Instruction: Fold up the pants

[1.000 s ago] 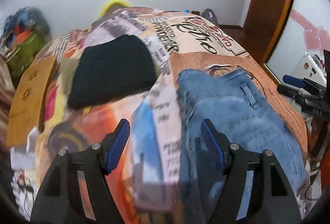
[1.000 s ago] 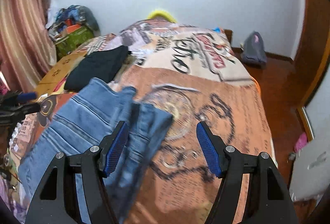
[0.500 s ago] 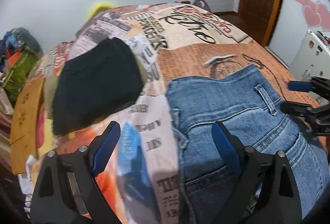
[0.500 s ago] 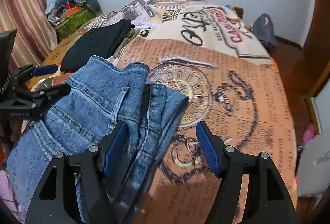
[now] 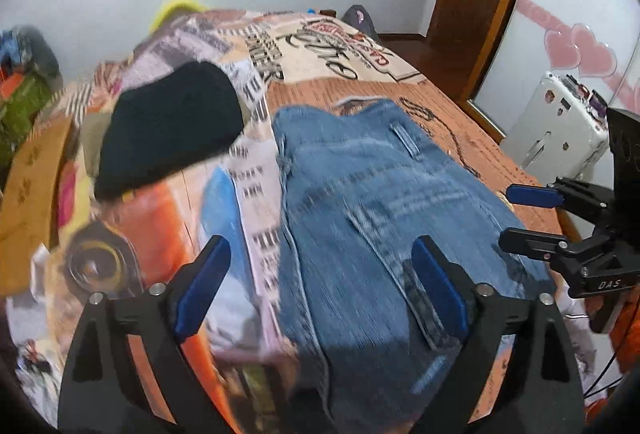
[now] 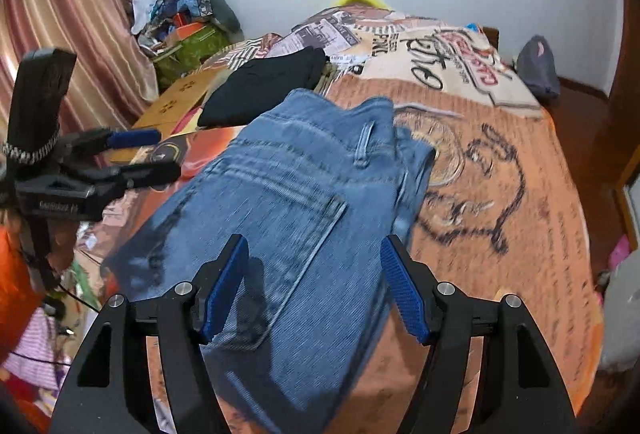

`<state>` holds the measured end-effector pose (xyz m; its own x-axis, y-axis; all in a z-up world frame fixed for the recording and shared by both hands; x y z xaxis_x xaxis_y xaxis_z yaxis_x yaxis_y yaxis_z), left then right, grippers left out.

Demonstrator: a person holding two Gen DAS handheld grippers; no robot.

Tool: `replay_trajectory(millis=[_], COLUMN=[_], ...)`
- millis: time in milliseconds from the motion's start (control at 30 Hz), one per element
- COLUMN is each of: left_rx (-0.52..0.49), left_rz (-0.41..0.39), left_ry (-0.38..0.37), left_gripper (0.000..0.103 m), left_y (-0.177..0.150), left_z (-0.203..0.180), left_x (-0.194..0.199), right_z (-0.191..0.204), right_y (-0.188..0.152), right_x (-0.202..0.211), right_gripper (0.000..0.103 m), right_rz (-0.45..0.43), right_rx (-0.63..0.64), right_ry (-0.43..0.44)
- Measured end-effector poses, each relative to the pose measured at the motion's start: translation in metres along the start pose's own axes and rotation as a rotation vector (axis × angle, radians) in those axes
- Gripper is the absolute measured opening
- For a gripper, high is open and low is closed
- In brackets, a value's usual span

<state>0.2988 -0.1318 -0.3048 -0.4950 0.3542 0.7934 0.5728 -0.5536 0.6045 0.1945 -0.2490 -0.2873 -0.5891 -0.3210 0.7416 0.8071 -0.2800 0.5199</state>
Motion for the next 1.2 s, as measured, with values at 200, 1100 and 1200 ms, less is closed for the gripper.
replay_trajectory(millis=[200,1100,1200], left_rx=[0.075,0.195,0.173], left_rz=[0.049,0.202,0.208], left_ry=[-0.060,-0.462,-0.455], left_gripper=[0.095,0.103,0.103], left_y=[-0.017,0.008,0.013], left_z=[-0.001,-0.007,-0.007], left_x=[-0.022,-0.106,-0.110], right_z=[-0.016,-0.036,-0.037], right_y=[-0.003,0.014,0.018], right_x=[-0.015,-0.069,-0.073], right_gripper=[0.070,0.098,0.098], right_rz=[0.048,0.172,0.184], right_rx=[-0.090,-0.148,-0.148], right_ry=[-0.006,0.130,0.138])
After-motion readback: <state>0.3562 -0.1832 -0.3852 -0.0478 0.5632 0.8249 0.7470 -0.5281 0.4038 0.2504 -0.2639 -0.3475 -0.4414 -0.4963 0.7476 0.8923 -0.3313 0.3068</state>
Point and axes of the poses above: each gripper's, at about its wrist camera, not at the fingertips, and x roughly against the way its jaws point, z to its left, y to its top, the point moved 9 cm from there along -x, roughly the way its jaws point, and after that the axes turned 15 degrees about -x, right-handed, at the moved point
